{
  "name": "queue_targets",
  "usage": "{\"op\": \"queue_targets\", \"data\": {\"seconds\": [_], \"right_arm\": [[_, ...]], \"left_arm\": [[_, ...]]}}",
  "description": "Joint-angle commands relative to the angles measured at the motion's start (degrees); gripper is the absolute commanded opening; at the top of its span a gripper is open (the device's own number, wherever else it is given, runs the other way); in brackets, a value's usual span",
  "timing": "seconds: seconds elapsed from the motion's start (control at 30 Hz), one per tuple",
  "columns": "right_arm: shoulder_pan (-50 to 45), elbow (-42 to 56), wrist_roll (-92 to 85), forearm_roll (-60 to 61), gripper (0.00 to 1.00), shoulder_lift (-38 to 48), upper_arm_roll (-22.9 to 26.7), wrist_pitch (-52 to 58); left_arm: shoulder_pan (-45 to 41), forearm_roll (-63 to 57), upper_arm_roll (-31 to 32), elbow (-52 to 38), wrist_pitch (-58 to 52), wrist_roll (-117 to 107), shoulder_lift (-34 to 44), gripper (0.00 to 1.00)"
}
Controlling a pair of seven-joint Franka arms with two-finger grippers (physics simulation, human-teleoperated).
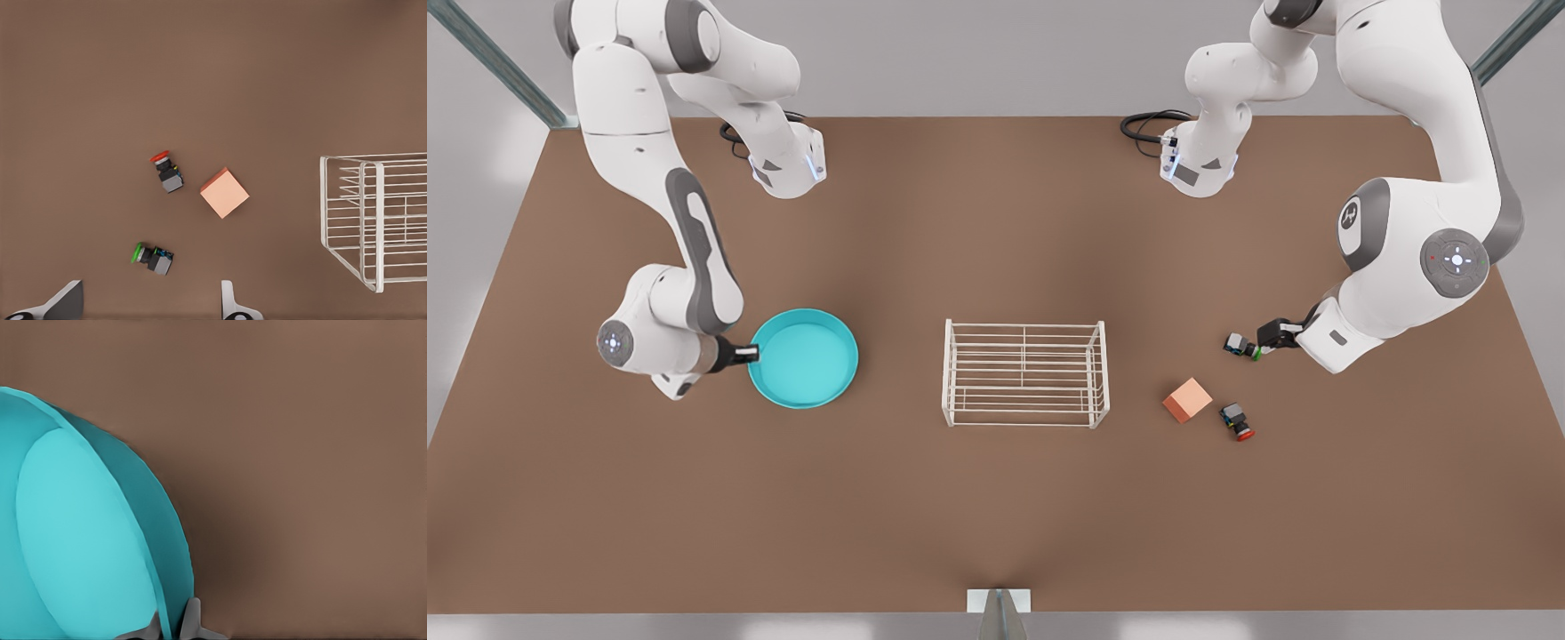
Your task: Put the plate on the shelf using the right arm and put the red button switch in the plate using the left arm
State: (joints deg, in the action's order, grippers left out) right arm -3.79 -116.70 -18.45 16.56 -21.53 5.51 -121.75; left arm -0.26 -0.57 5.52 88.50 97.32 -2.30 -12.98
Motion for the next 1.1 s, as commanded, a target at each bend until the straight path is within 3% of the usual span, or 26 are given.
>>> {"op": "queue_targets", "data": {"seconds": [0.0,0.37,0.6,0.8,1.07], "right_arm": [[0.01,0.07,-2.29,-0.04,0.26,0.96,-0.06,3.19],[-0.08,0.60,-5.63,4.88,0.25,6.59,-0.06,11.36],[-0.08,2.79,-5.28,10.33,0.25,8.61,-4.63,14.17],[-0.26,5.96,0.87,14.11,0.25,8.88,-12.19,14.00],[-7.90,12.20,11.42,16.66,0.25,5.45,-12.89,12.86]], "left_arm": [[0.00,-0.04,0.02,0.01,-0.02,-0.34,0.06,1.00],[0.00,-0.04,0.02,0.19,-0.02,-0.43,0.15,1.00],[0.00,-0.04,0.02,0.19,-0.02,-0.43,0.15,1.00],[0.00,-0.04,0.02,0.19,-0.02,-0.43,0.15,1.00],[0.00,-0.04,0.02,0.27,-0.02,-0.52,0.15,1.00]]}}
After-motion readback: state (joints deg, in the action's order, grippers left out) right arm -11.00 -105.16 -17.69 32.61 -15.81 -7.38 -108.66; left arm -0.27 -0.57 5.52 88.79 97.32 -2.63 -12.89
